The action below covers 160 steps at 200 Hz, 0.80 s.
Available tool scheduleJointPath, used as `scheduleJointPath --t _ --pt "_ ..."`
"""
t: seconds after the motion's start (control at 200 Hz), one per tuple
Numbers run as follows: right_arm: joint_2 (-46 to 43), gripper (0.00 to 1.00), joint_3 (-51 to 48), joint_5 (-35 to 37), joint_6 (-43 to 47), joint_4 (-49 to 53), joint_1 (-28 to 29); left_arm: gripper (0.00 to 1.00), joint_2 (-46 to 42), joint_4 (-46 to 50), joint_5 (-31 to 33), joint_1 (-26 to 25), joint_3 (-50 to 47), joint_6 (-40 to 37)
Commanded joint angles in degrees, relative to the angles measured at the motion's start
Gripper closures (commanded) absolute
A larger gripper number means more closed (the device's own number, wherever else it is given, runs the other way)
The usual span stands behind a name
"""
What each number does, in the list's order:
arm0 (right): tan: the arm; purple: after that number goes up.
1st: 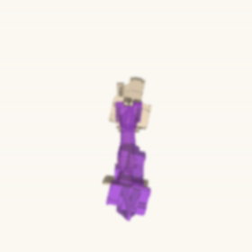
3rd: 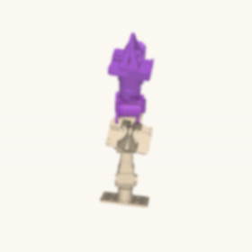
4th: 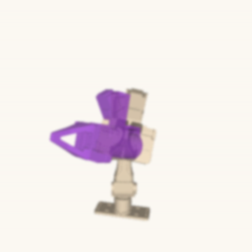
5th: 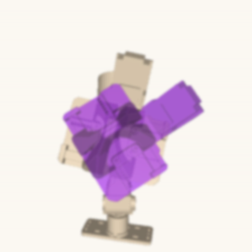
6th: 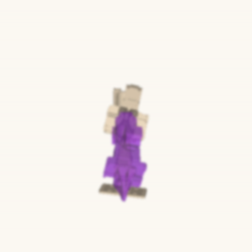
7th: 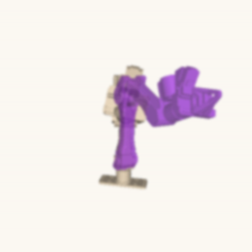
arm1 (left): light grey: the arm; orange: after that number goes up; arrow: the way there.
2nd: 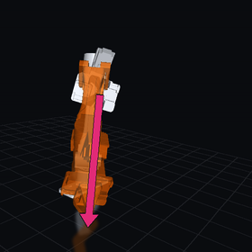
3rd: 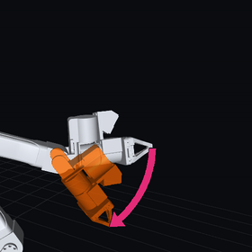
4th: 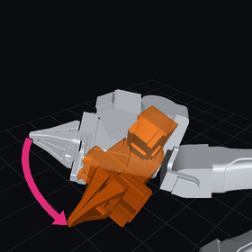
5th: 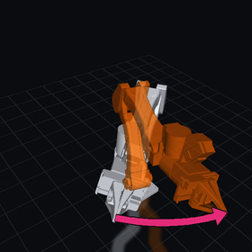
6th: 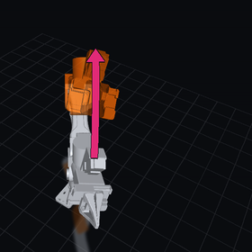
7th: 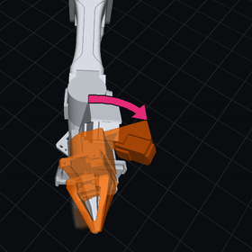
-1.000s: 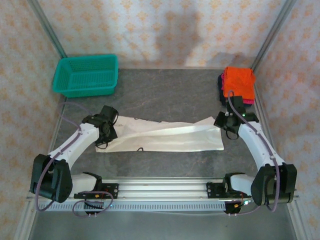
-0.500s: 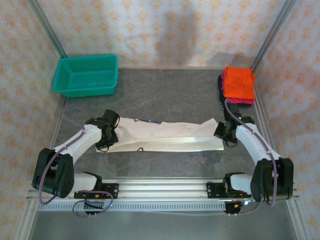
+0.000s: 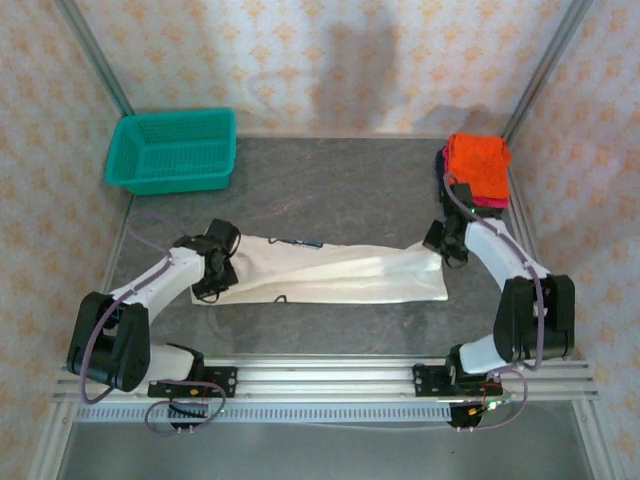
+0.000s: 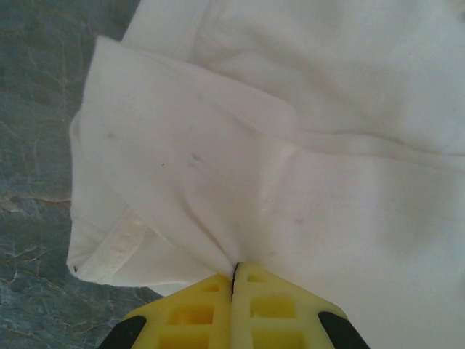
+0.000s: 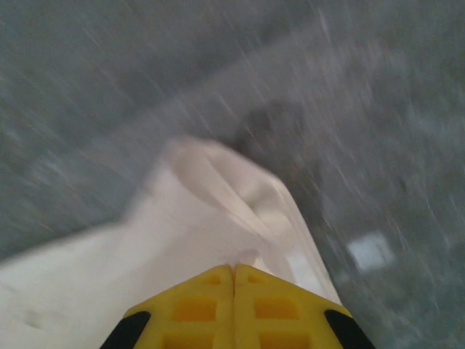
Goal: Fold and stack the t-shirts
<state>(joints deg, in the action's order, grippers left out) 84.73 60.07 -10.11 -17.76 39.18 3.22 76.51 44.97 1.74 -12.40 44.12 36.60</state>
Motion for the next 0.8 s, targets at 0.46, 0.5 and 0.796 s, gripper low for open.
scheduleJointPath --t 0.46,0.5,0.796 --pt "10.8 1.0 24.6 3.7 3.6 -1.1 -0.5 1.0 2.5 4.7 1.8 -0.1 13.0 -0.3" --pt "10.1 1.0 23.0 3.5 3.5 -1.6 -0.5 1.0 2.4 4.7 1.8 -0.2 12.7 -0.2" --pt "1.8 1.0 6.8 4.2 3.5 -3.1 -0.5 1.0 0.0 5.6 1.4 -0.1 9.1 -0.4"
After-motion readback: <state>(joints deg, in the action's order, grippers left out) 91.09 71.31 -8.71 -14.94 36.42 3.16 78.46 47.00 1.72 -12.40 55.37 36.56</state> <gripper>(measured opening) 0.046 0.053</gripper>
